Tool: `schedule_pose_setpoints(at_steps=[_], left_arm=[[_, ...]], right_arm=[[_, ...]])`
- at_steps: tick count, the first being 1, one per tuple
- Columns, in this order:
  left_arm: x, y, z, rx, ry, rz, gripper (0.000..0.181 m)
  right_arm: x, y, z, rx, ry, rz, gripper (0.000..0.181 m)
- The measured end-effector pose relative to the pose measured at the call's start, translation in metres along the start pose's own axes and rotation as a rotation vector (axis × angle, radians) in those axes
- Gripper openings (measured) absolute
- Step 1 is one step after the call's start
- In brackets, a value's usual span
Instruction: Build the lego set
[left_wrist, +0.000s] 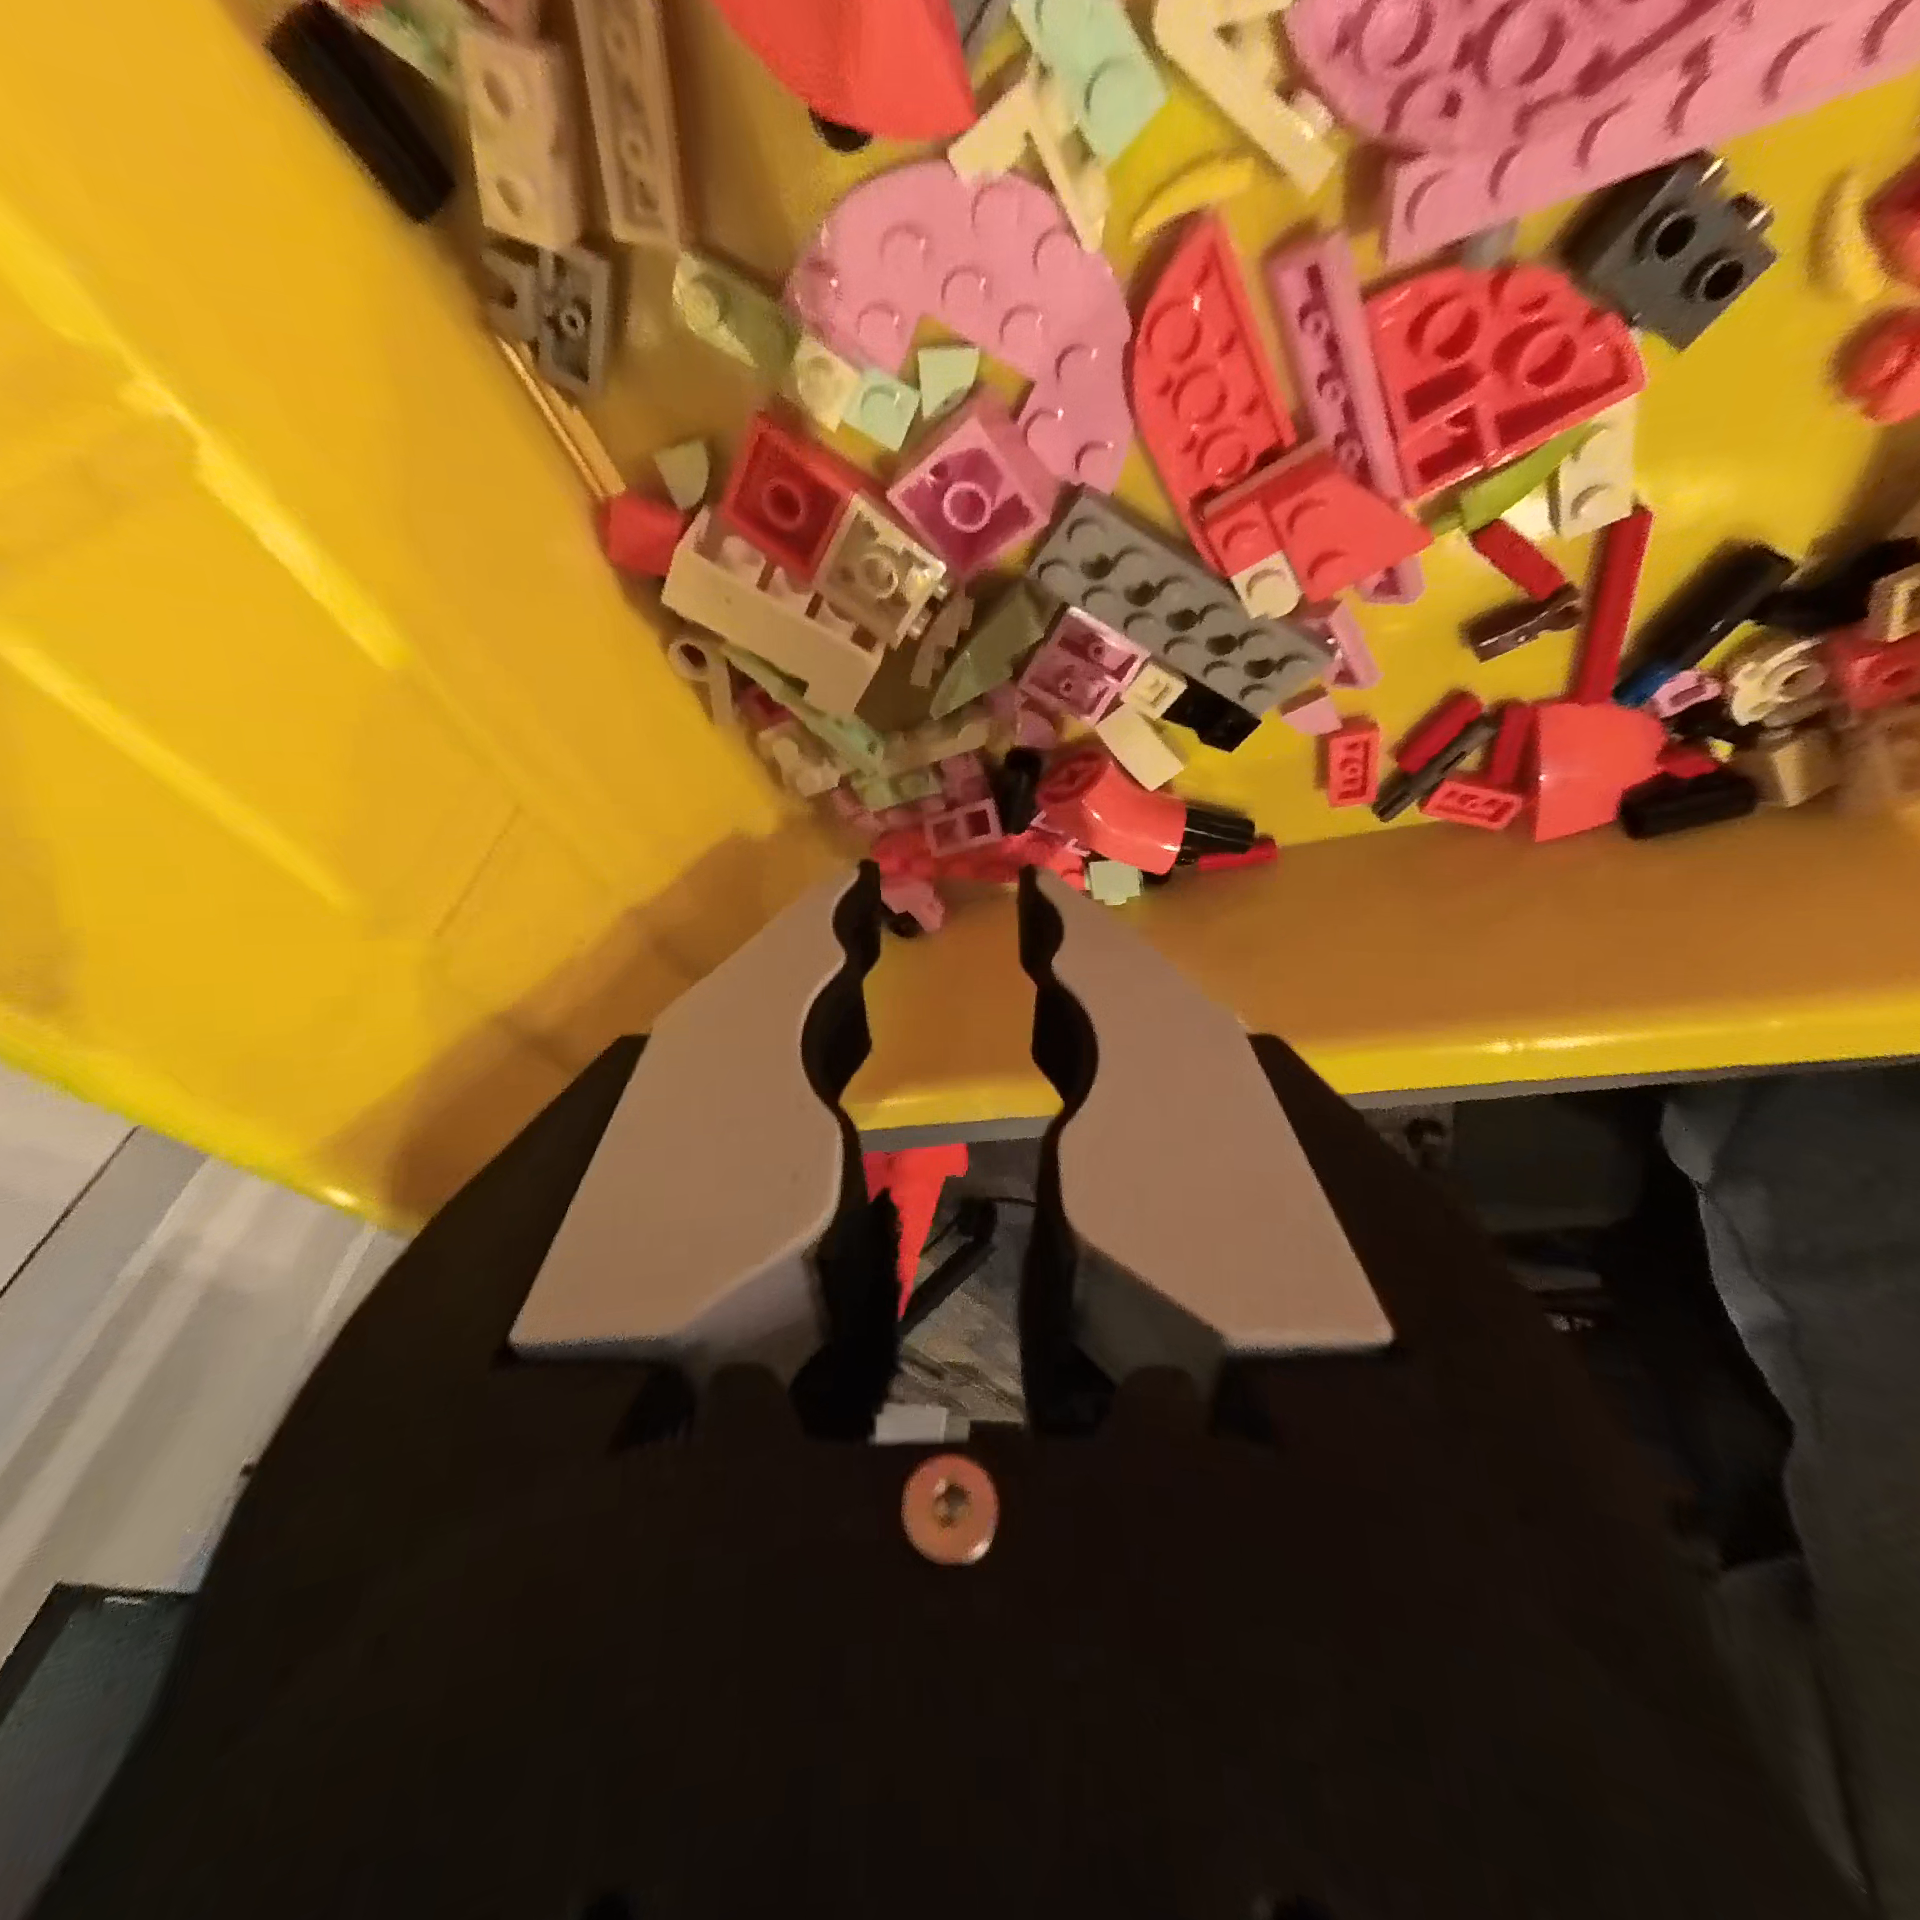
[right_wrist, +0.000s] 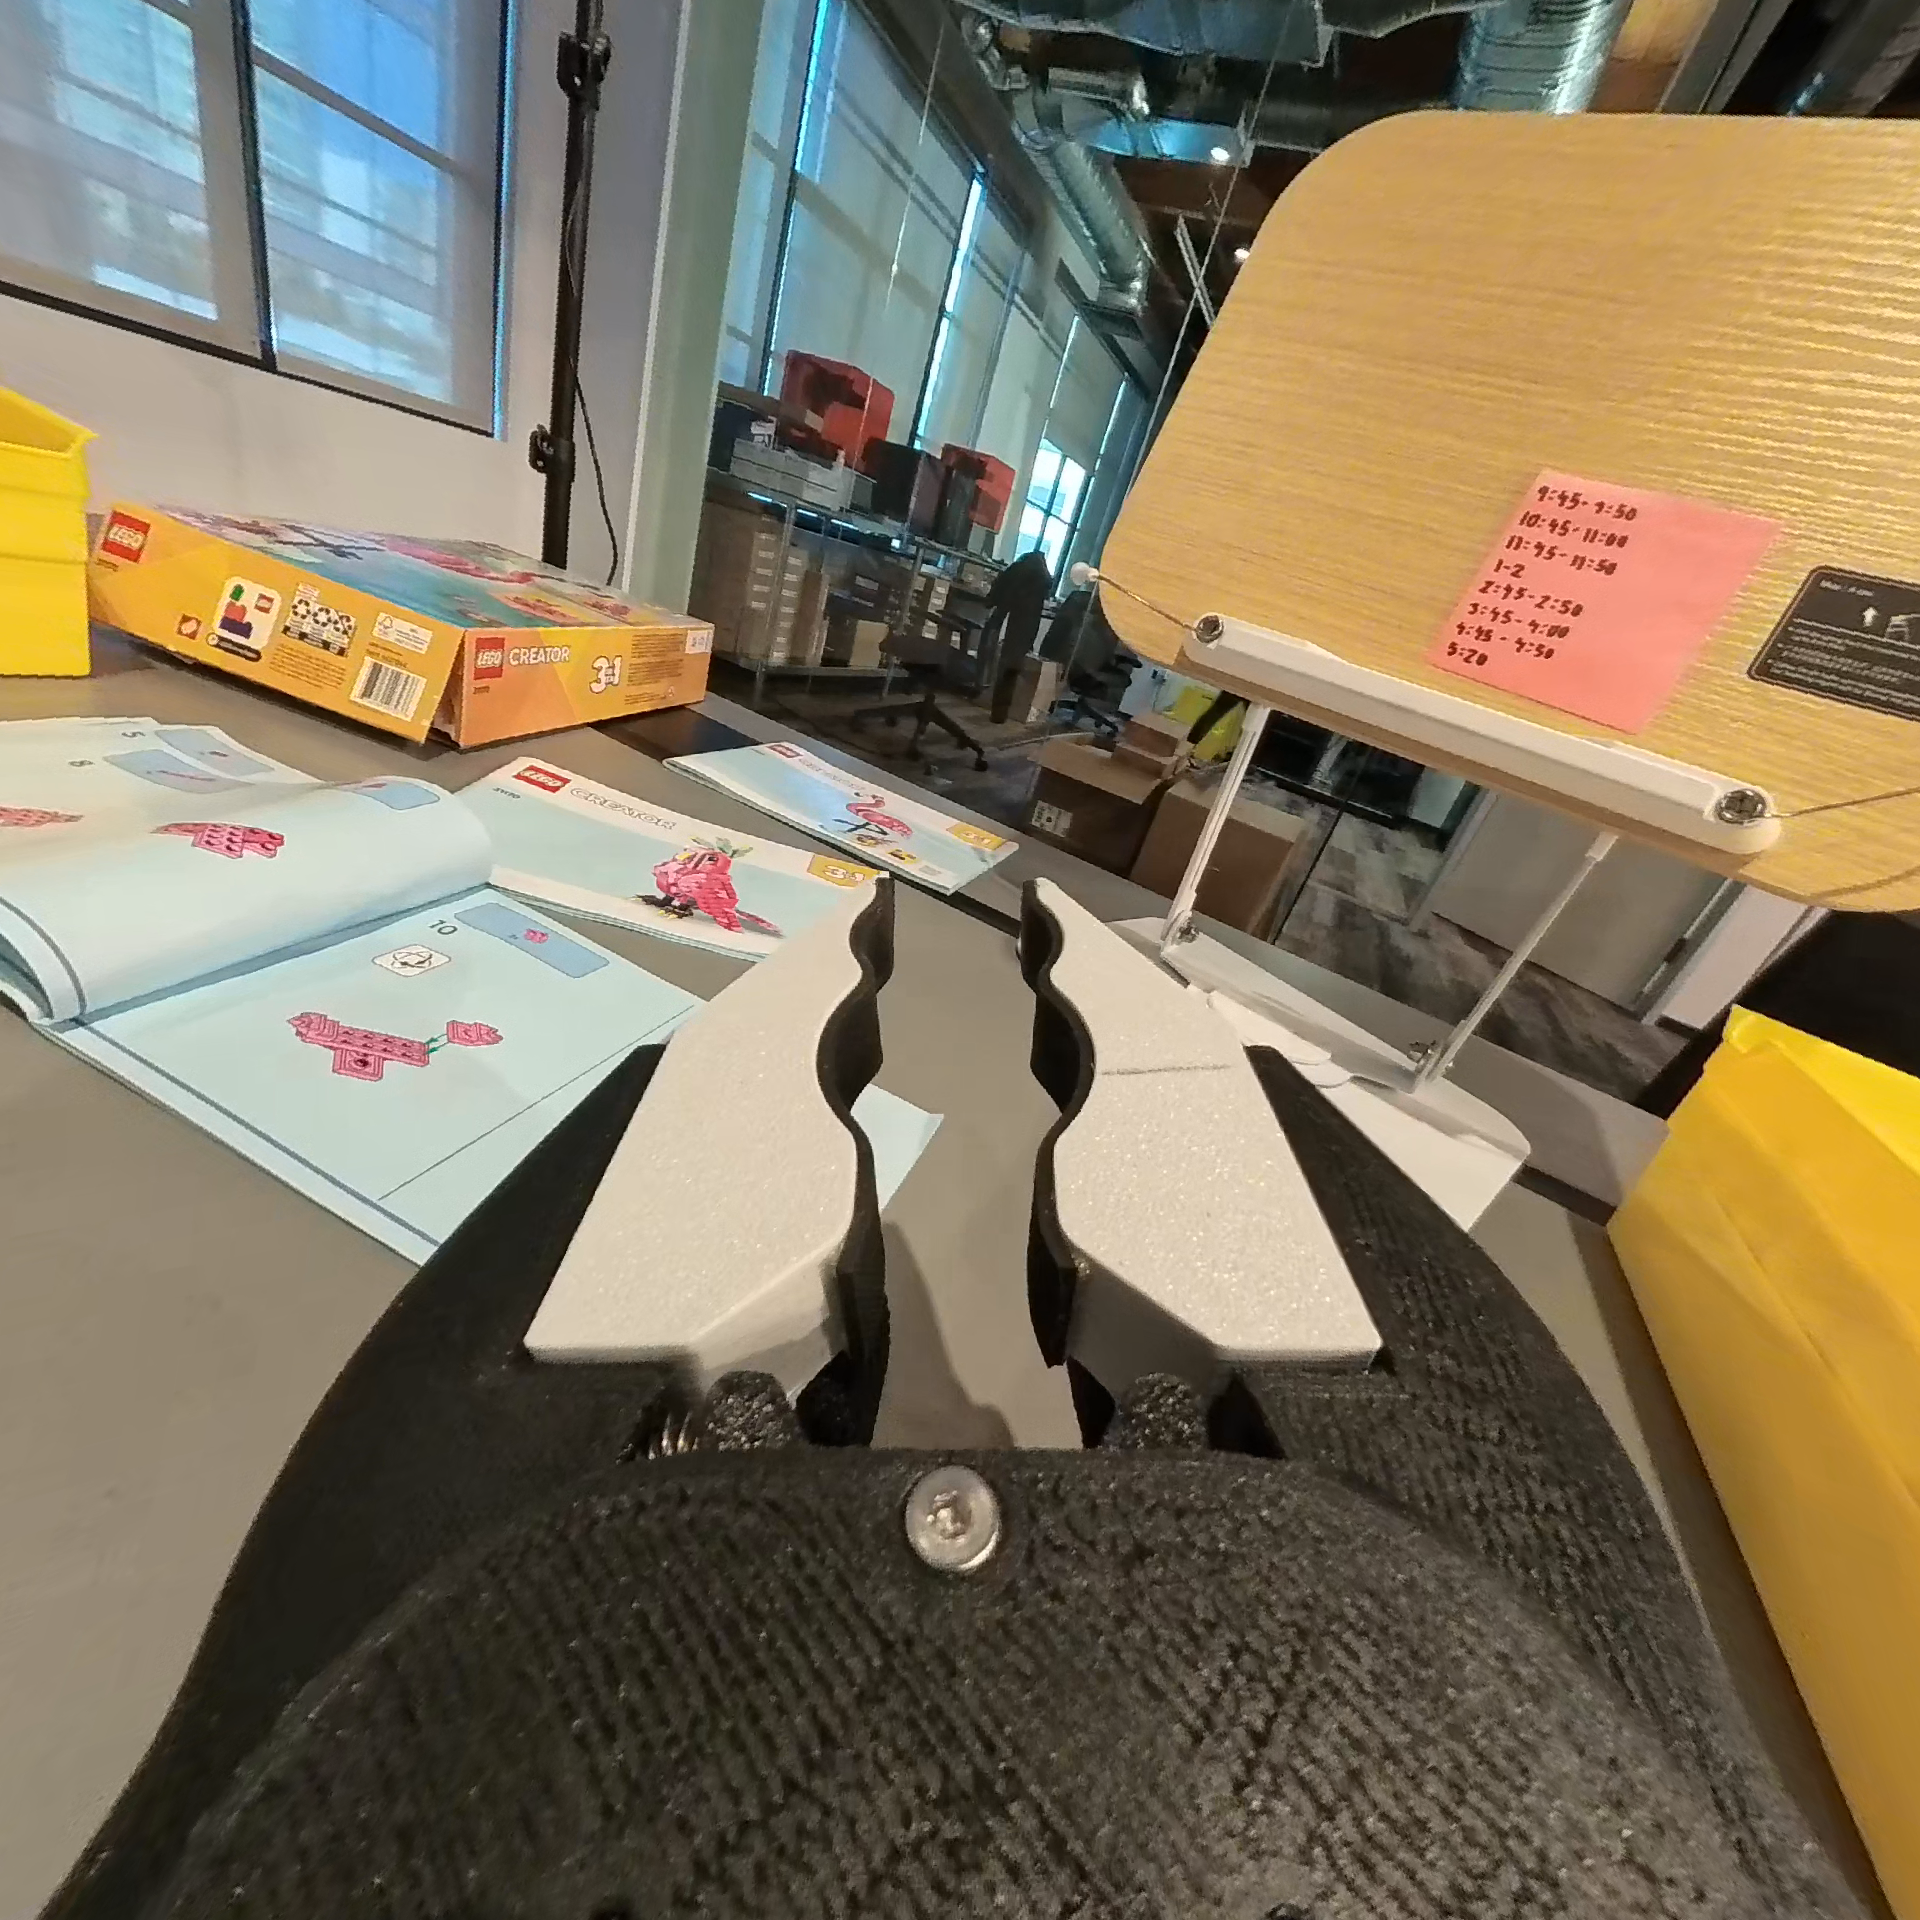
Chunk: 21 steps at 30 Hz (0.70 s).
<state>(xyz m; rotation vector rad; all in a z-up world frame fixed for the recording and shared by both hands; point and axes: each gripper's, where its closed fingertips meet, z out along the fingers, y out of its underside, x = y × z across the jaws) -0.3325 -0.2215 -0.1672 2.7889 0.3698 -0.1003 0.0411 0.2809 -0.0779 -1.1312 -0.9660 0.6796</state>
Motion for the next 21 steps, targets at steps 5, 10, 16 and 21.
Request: schedule_pose_setpoints(at_steps=[5, 10, 16, 21], left_arm=[[0.003, -0.008, 0.004, 0.026, 0.03, 0.005, 0.013], [-0.018, -0.044, -0.015, 0.234, -0.113, 0.026, 0.0], [-0.004, -0.092, -0.052, 0.545, 0.017, 0.031, 0.006], [0.05, -0.112, -0.066, 0.63, 0.444, -0.028, 0.028]], right_arm=[[-0.001, 0.001, 0.0, -0.005, -0.006, 0.001, 0.022], [-0.002, 0.001, 0.001, -0.007, -0.008, 0.0, 0.022], [-0.003, 0.0, 0.0, -0.004, -0.013, 0.007, 0.022], [-0.004, 0.0, 0.0, -0.001, -0.018, 0.013, 0.021]])
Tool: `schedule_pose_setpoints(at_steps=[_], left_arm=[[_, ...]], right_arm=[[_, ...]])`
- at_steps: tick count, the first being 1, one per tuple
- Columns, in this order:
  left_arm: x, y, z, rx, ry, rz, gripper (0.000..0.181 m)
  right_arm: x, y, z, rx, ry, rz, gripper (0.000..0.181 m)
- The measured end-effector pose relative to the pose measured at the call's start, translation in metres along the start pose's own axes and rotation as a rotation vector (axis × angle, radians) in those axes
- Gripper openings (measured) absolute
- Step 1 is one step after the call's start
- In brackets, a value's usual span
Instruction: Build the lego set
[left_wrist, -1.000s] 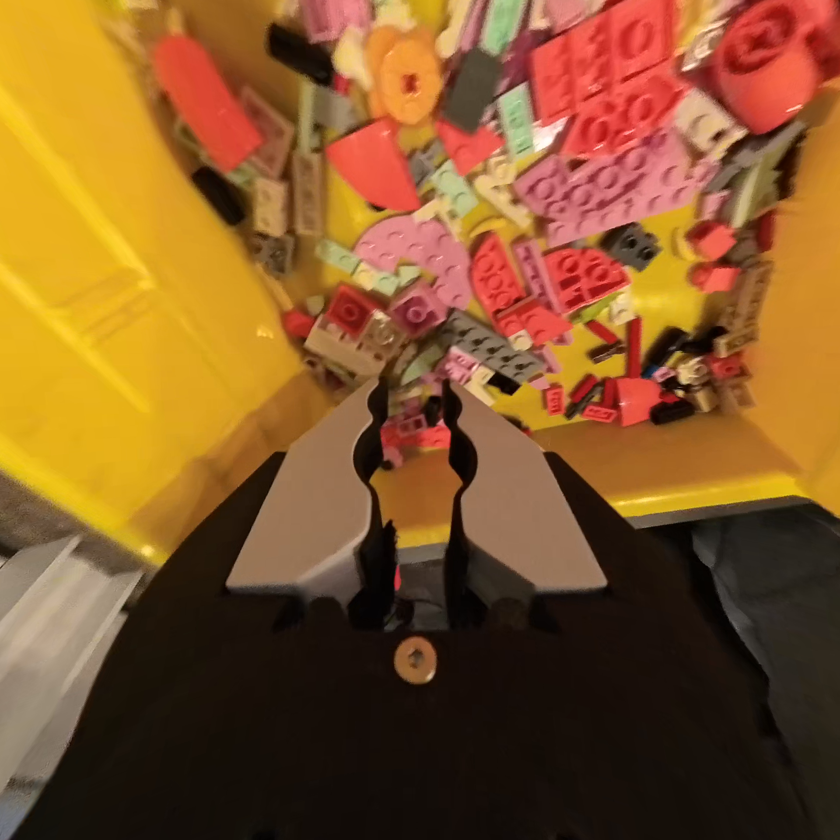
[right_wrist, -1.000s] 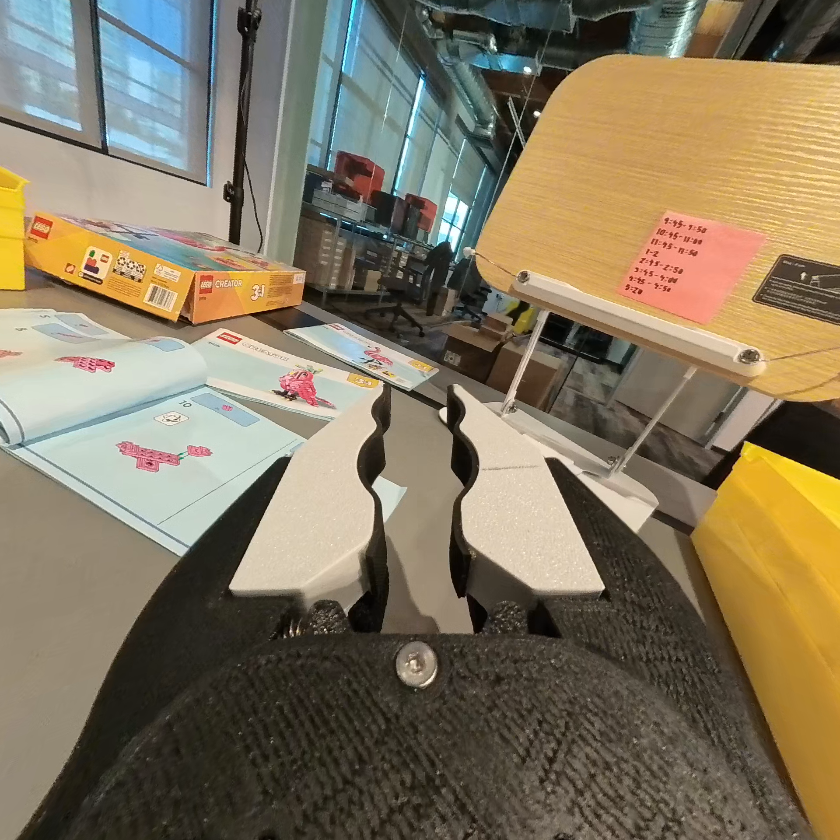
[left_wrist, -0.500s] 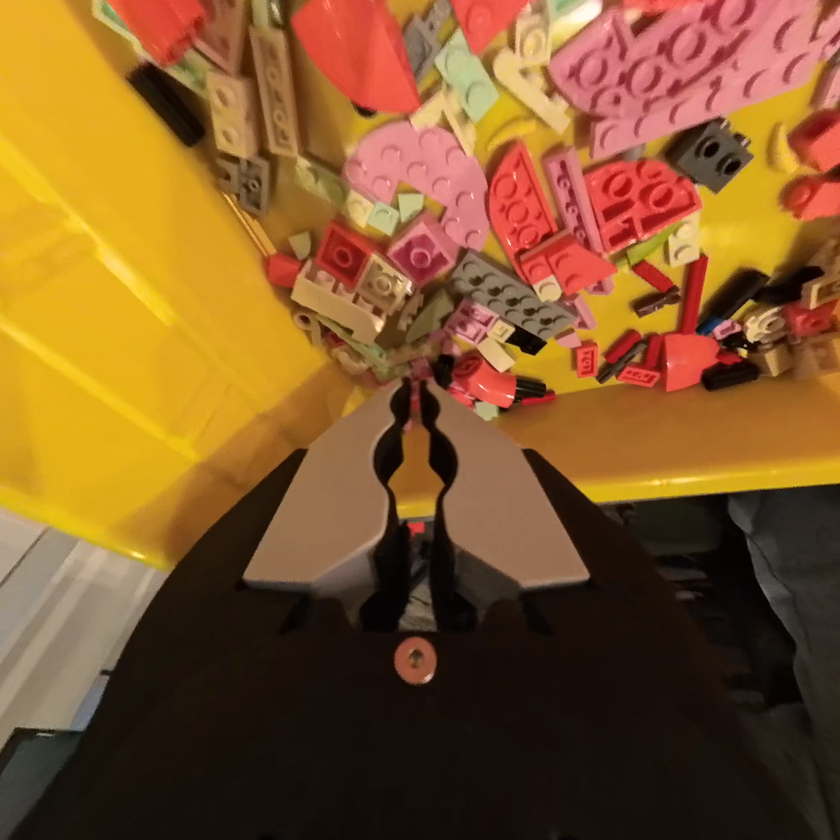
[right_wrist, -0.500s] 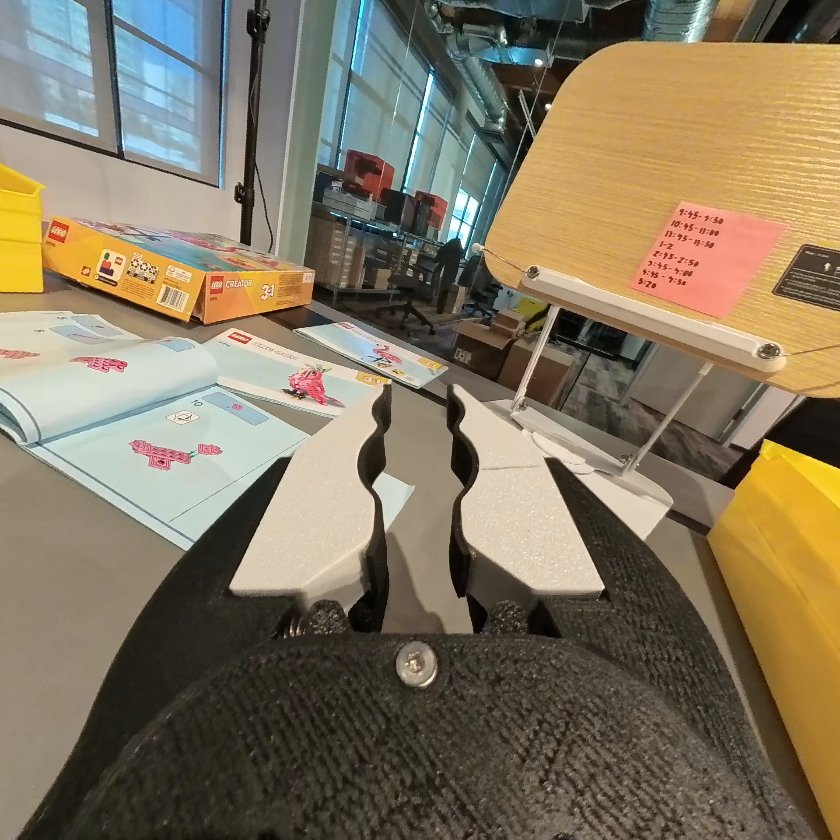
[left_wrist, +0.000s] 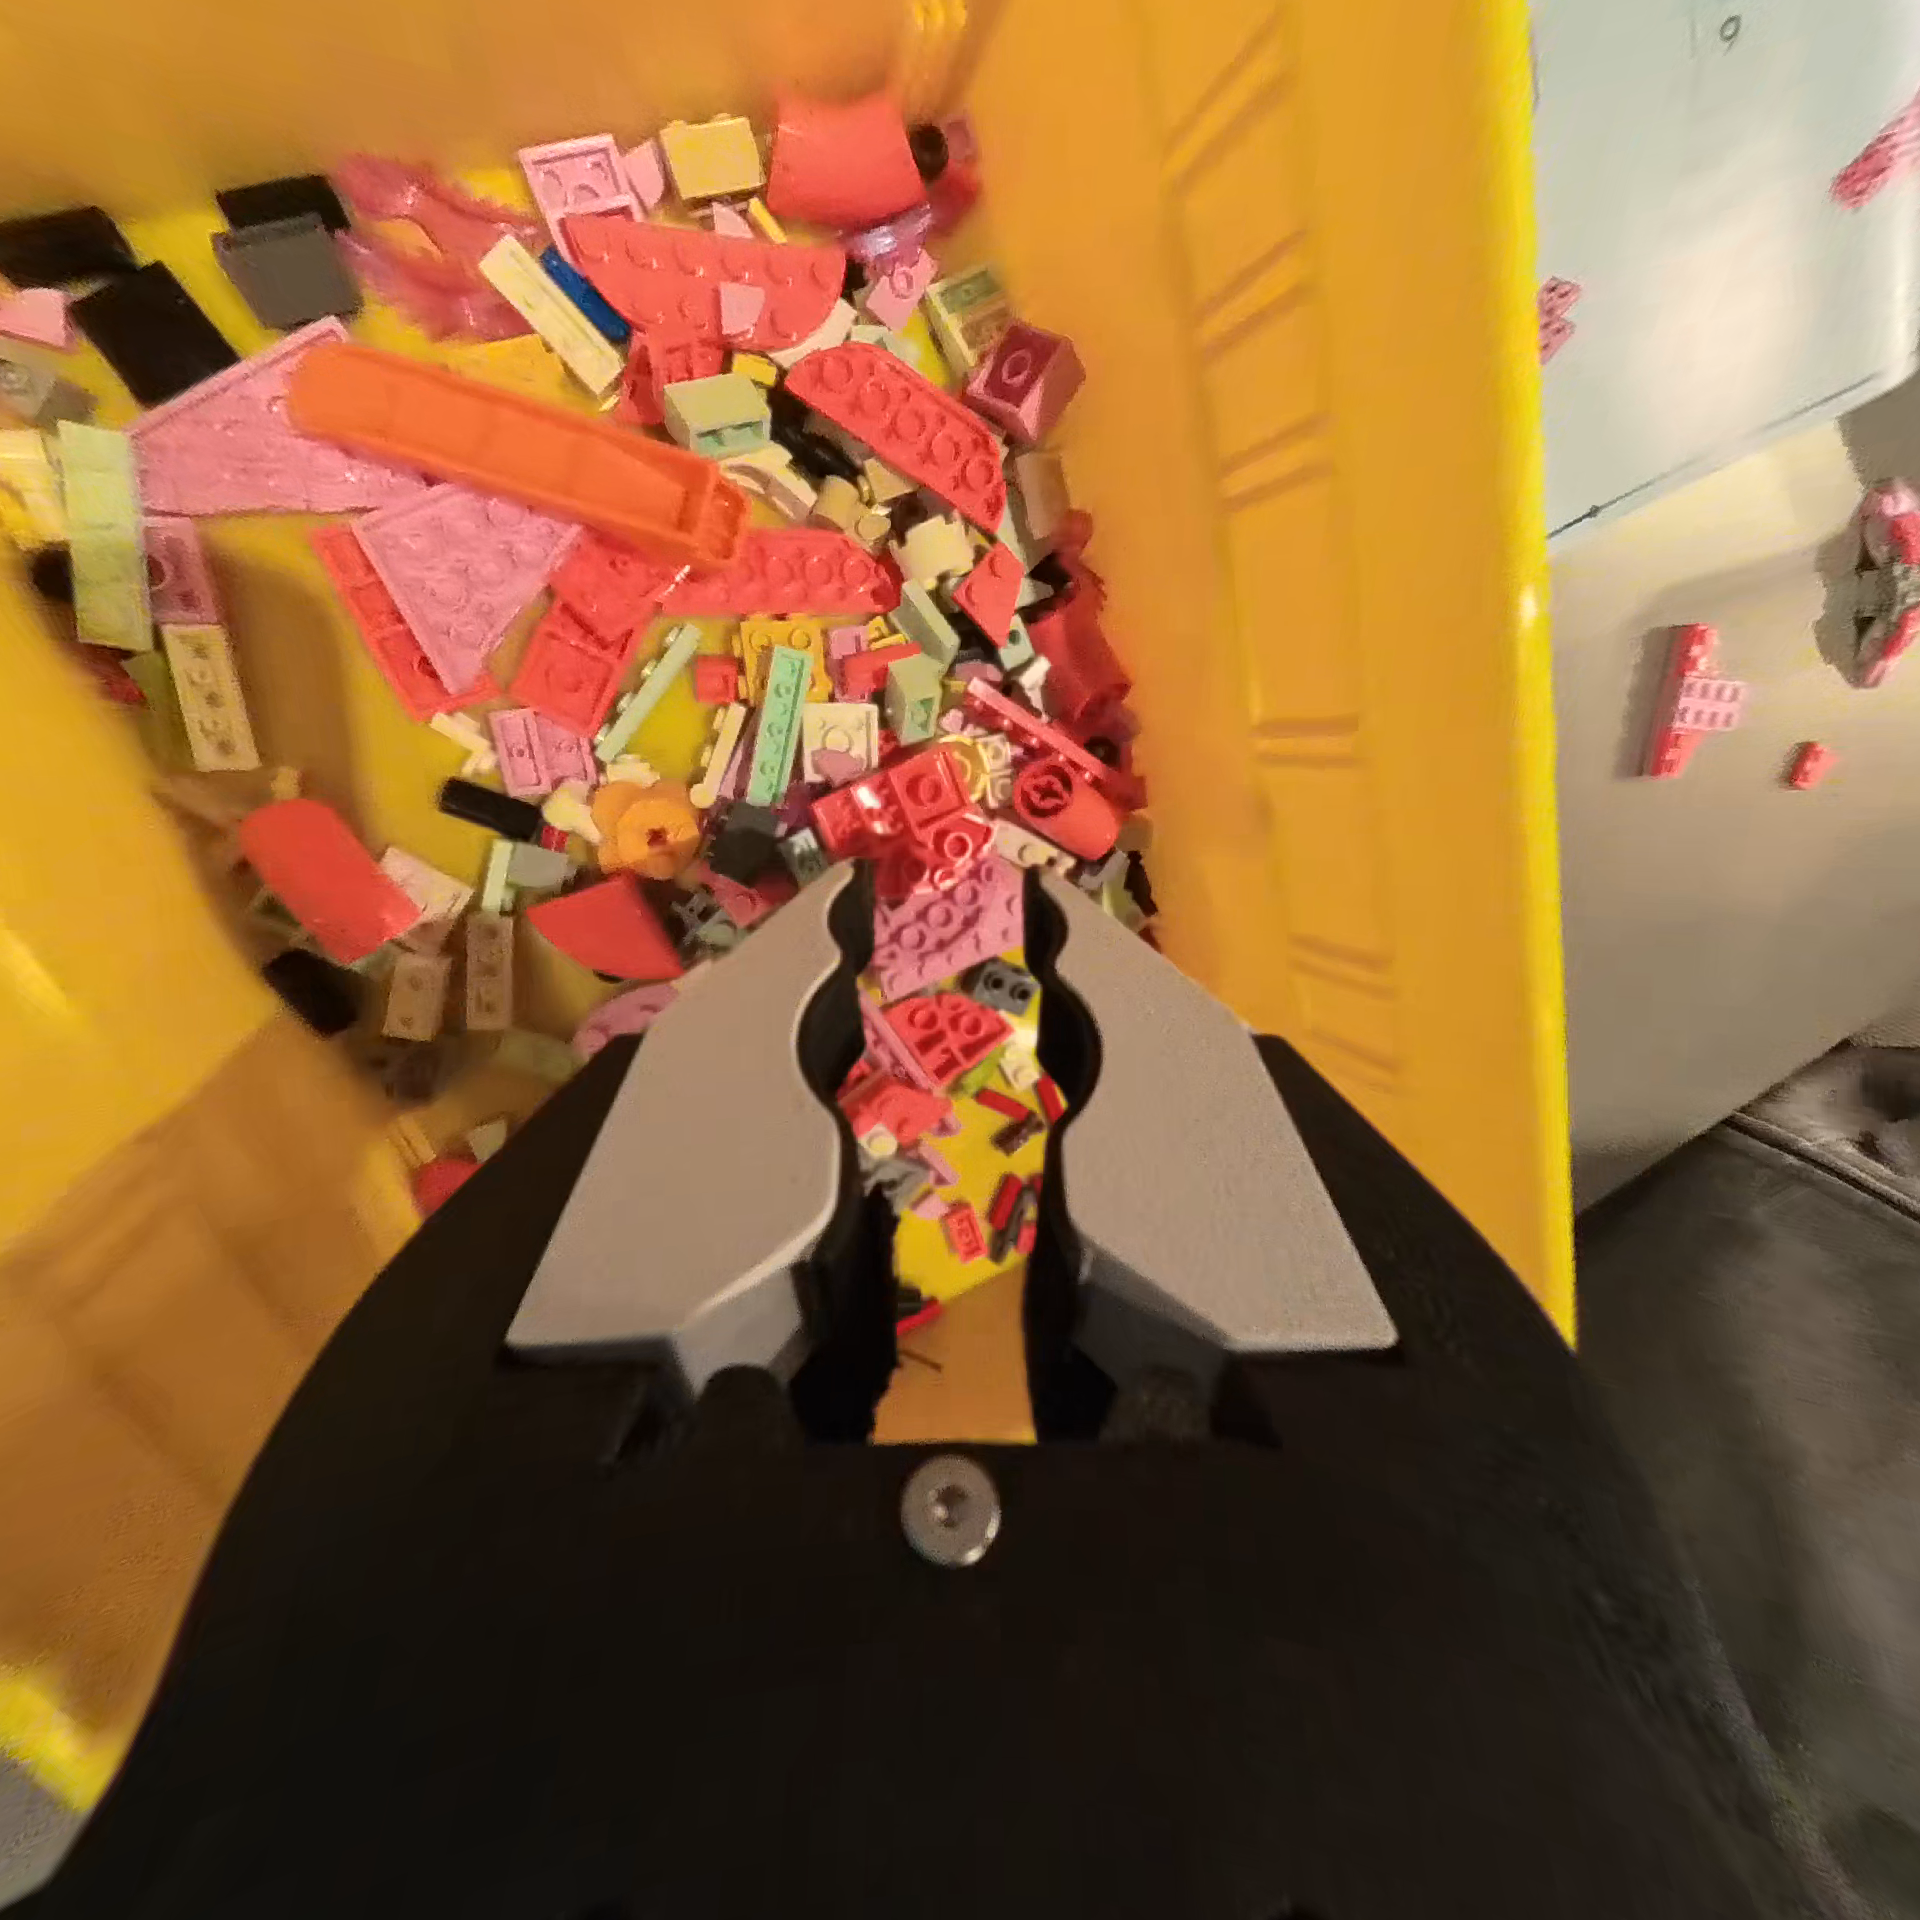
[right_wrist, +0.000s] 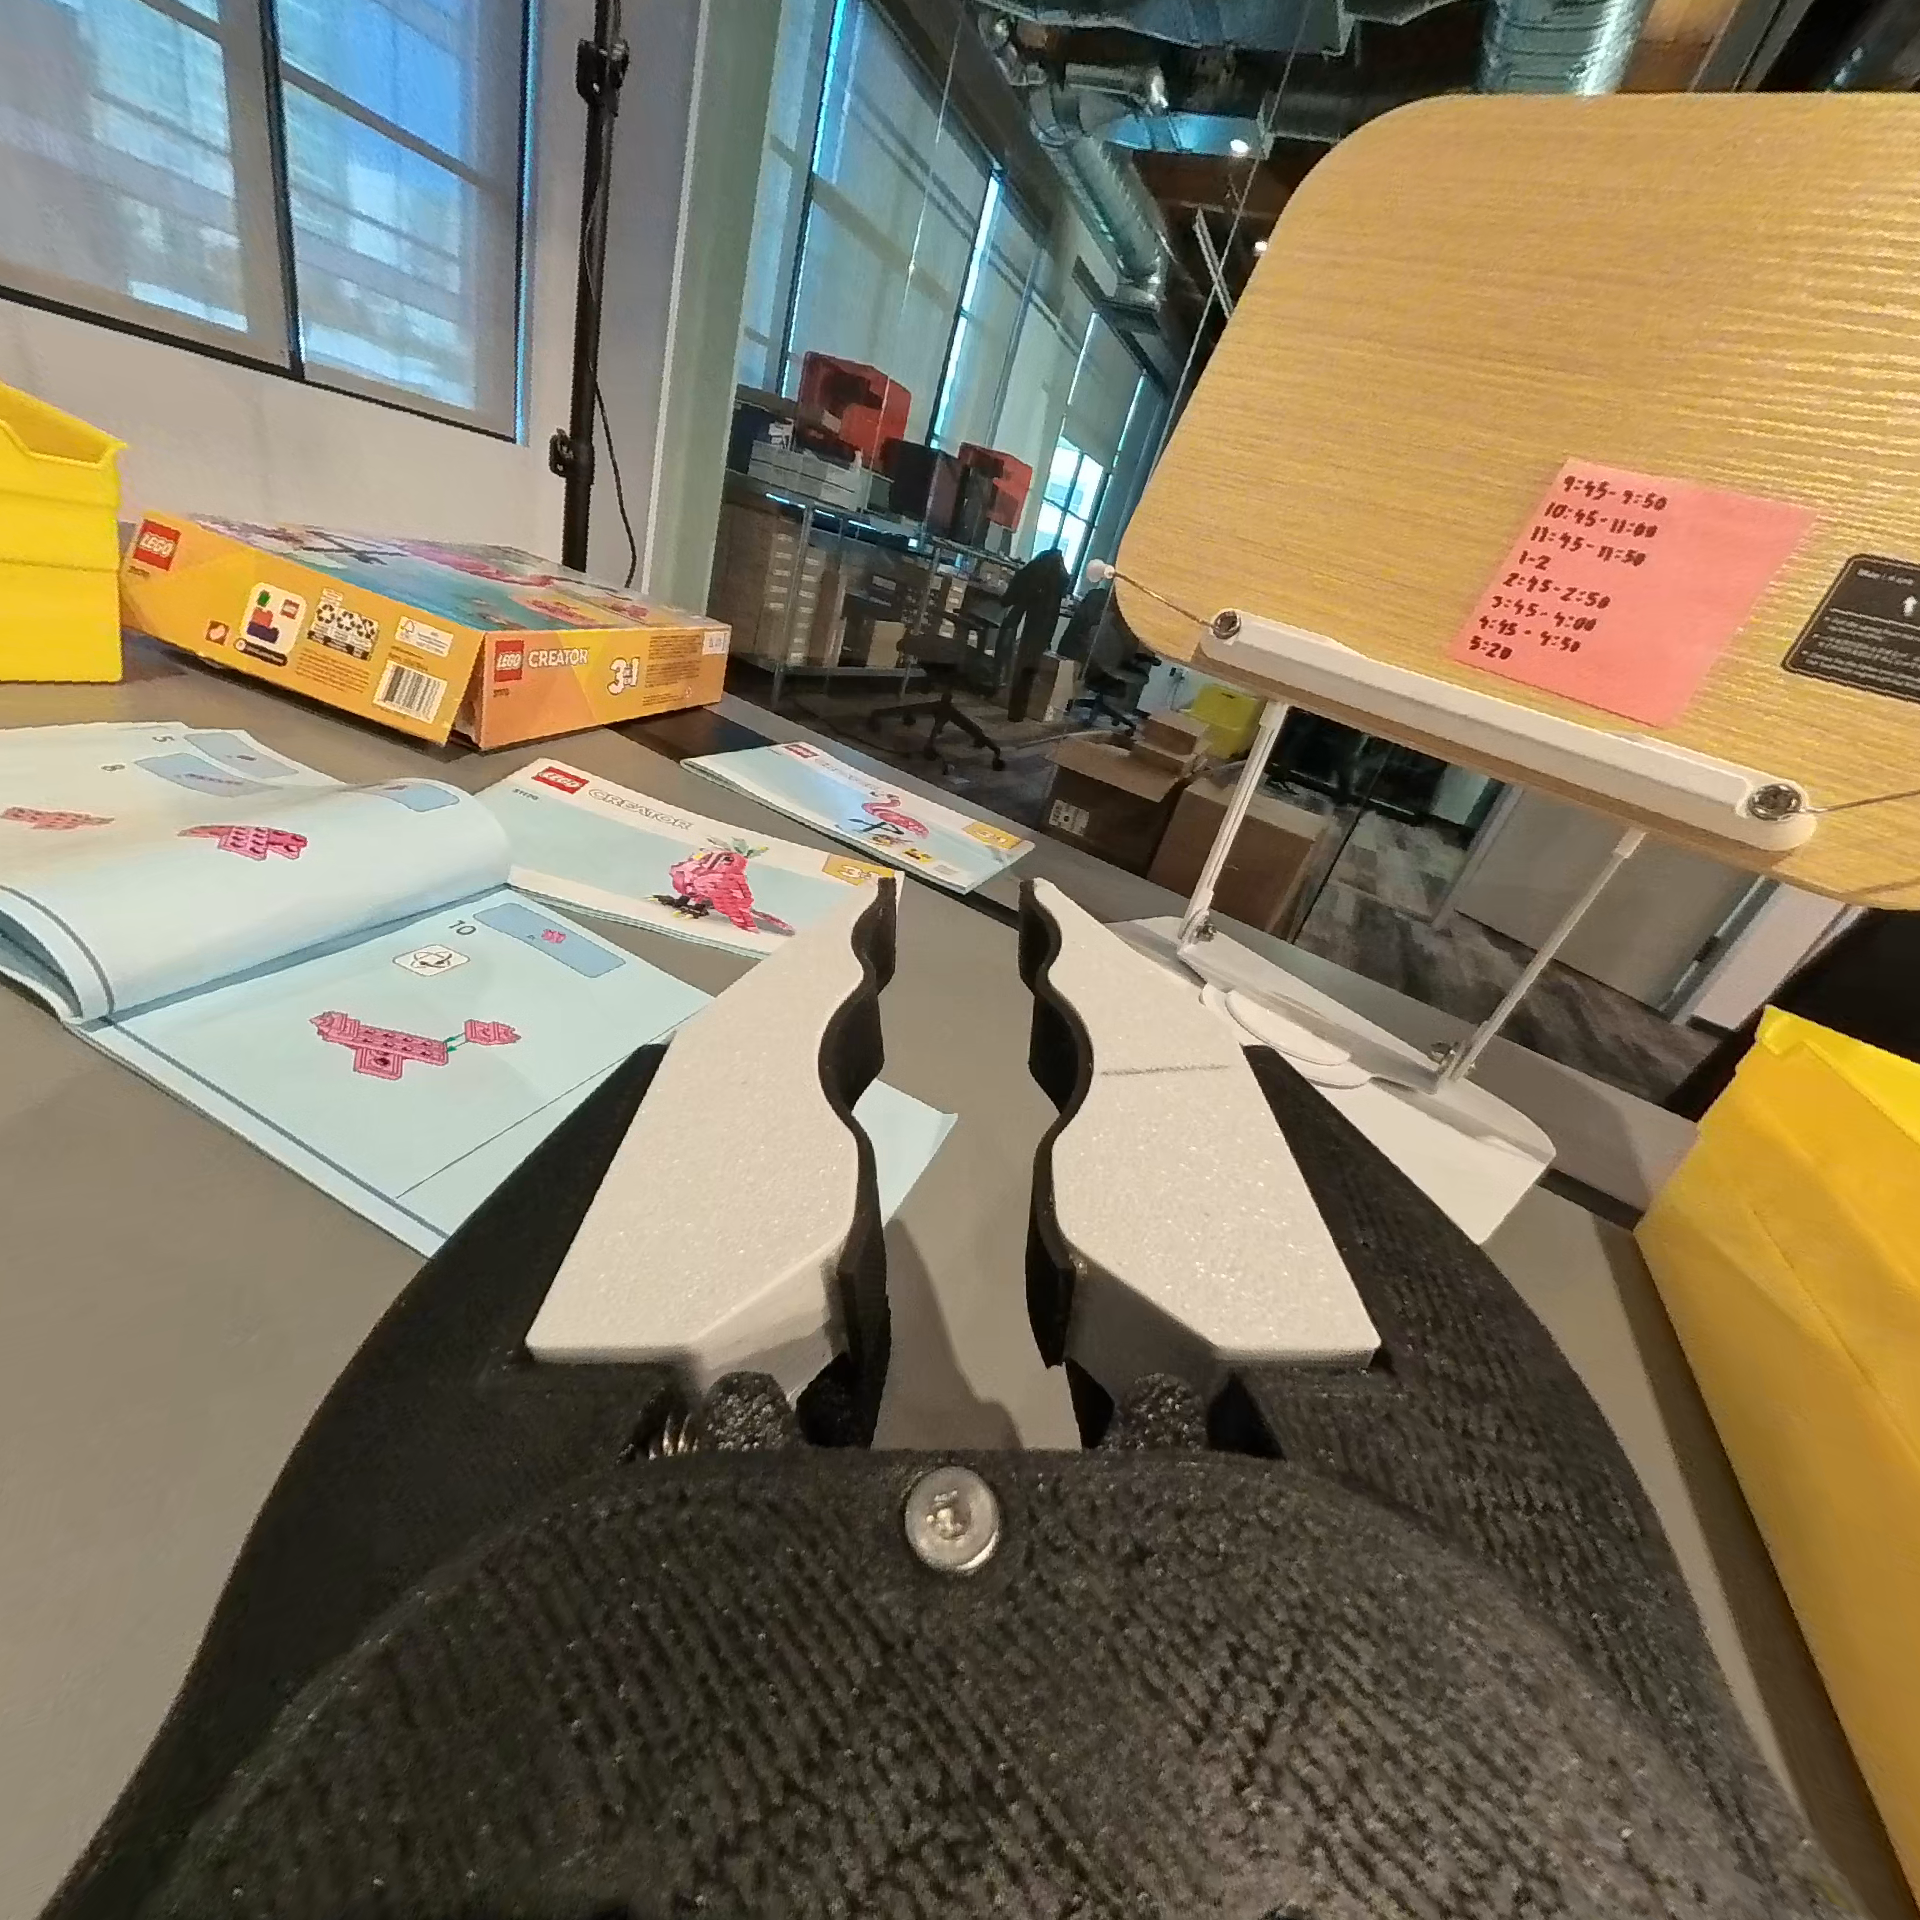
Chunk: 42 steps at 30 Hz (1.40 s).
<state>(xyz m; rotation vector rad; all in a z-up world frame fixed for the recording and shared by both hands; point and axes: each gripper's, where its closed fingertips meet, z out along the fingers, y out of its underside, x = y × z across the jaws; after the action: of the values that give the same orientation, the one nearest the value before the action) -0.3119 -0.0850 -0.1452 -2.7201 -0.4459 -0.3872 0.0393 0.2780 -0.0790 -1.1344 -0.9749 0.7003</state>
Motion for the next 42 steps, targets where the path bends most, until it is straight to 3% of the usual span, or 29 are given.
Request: schedule_pose_setpoints(at_steps=[5, 12, 14, 15, 20, 24, 28, 32, 39, 42], left_arm=[[-0.009, 0.013, 0.018, -0.083, -0.103, 0.136, 0.031], [-0.003, 0.027, 0.03, -0.152, -0.118, 0.283, 0.035], [-0.006, 0.023, 0.028, -0.13, -0.149, 0.31, 0.015], [-0.012, 0.022, 0.026, -0.127, -0.193, 0.331, 0.014], [-0.028, 0.017, 0.015, -0.086, -0.27, 0.27, 0.014], [-0.027, 0.006, 0.006, 0.018, -0.293, 0.239, 0.028], [0.004, 0.004, 0.008, 0.063, -0.172, 0.311, 0.024], [0.021, 0.019, 0.017, -0.039, -0.015, 0.234, 0.003], [0.004, 0.025, 0.022, -0.103, -0.058, 0.142, 0.023], [0.001, 0.025, 0.024, -0.102, -0.06, 0.128, 0.022]], right_arm=[[0.0, 0.0, 0.0, 0.0, 0.0, 0.002, 0.021], [0.001, 0.001, 0.001, -0.008, 0.01, -0.011, 0.021], [0.001, 0.001, 0.001, -0.009, 0.013, -0.013, 0.021], [0.001, 0.001, 0.001, -0.01, 0.014, -0.013, 0.021], [0.001, 0.002, 0.001, -0.012, 0.014, -0.016, 0.021], [0.001, 0.002, 0.001, -0.012, 0.014, -0.02, 0.021], [0.001, 0.002, 0.001, -0.013, 0.012, -0.022, 0.021], [0.0, 0.002, 0.001, -0.013, 0.009, -0.023, 0.021], [0.0, 0.002, 0.001, -0.012, 0.005, -0.021, 0.021], [0.0, 0.002, 0.002, -0.012, 0.002, -0.022, 0.021]])
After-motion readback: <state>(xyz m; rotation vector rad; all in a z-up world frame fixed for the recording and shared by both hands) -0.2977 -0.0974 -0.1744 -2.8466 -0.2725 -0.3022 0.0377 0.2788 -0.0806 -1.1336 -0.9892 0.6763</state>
